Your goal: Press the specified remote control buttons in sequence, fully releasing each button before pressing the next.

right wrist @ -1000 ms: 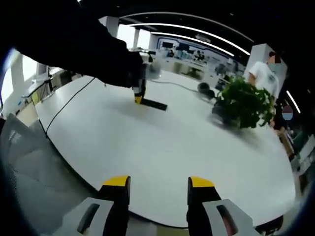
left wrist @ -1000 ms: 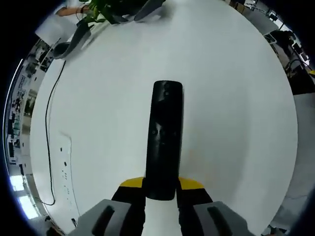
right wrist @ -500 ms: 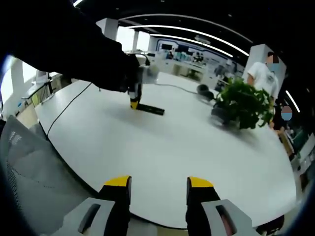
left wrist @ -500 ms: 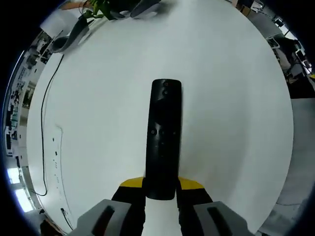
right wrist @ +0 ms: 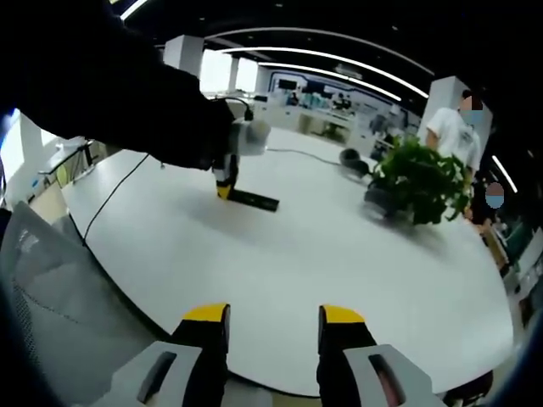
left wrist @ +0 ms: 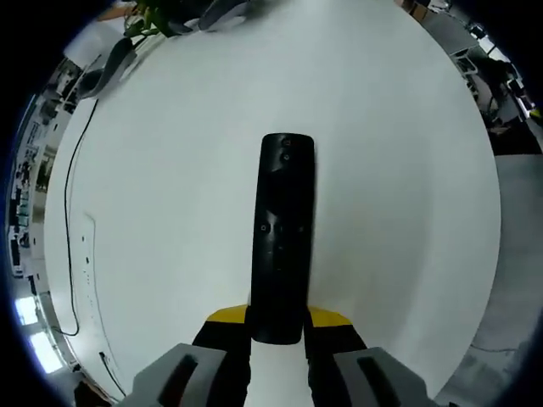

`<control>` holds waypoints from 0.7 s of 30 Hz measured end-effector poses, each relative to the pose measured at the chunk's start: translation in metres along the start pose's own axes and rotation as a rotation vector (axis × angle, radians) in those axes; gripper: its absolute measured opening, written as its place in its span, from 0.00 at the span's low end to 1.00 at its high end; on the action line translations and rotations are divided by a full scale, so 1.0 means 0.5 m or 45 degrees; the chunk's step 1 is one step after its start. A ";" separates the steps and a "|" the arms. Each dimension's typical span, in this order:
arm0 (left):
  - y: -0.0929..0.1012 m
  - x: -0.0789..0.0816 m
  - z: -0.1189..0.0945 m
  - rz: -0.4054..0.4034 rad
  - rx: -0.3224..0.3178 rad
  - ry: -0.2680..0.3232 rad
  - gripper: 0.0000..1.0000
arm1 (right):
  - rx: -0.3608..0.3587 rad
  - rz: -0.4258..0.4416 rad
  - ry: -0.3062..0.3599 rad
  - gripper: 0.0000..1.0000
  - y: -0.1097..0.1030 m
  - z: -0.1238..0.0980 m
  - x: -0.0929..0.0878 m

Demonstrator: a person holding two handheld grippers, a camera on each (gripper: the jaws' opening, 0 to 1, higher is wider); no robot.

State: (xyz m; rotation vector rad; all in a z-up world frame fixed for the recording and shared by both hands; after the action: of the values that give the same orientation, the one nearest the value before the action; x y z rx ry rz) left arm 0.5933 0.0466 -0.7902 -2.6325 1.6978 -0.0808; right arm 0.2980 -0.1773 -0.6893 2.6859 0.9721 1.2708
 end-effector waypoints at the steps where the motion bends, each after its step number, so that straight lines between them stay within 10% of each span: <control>1: 0.004 -0.002 0.000 -0.003 -0.001 0.001 0.23 | 0.002 0.000 0.001 0.38 0.000 0.000 0.000; 21: 0.086 -0.038 -0.008 -0.045 -0.015 0.018 0.23 | 0.029 -0.015 0.031 0.37 -0.006 -0.003 0.006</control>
State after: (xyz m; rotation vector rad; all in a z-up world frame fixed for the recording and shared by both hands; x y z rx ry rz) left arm 0.5462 0.0464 -0.7885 -2.6773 1.6607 -0.0901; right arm 0.2966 -0.1736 -0.6871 2.6834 1.0093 1.3017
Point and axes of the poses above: the point that each gripper's makers call its tool centre point, and the gripper's own axes: z roughly forward along the fingers, y roughly to its right, x roughly out of its top, the point moved 8 cm from there along -z, roughly backward along the fingers, and after that the axes turned 10 degrees about -z, right-handed, at the moved point
